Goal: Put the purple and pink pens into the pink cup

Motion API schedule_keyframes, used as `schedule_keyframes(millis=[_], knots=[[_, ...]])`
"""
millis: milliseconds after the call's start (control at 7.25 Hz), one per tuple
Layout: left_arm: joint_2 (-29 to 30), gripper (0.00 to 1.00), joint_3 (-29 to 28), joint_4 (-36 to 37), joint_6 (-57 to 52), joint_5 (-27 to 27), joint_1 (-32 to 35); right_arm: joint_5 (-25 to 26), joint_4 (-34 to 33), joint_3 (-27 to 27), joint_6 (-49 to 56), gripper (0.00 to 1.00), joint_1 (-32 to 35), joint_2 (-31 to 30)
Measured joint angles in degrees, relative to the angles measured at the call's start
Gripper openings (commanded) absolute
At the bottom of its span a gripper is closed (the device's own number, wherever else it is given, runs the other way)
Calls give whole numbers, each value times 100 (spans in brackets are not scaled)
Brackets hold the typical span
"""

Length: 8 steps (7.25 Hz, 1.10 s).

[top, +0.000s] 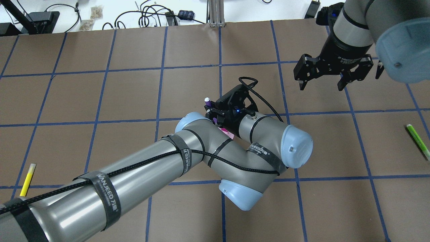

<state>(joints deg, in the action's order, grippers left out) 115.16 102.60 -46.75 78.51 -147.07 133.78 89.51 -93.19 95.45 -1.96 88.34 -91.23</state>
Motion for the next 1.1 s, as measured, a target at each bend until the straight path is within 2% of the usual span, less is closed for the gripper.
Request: schedule_keyframes(millis=[138, 414, 828, 1103], knots=[[4, 85, -6, 8, -25, -16, 4, 1, 0, 0, -1, 100, -1, 0], [12, 100, 13, 8, -24, -184, 7, -1, -5, 0, -4, 100, -1, 0], [-53, 100, 26, 10, -68, -254, 14, 3, -3, 0, 2, 100, -1, 1], [-387, 100, 85, 21, -975, -34, 6, 10, -1, -5, 15, 100, -20, 2]])
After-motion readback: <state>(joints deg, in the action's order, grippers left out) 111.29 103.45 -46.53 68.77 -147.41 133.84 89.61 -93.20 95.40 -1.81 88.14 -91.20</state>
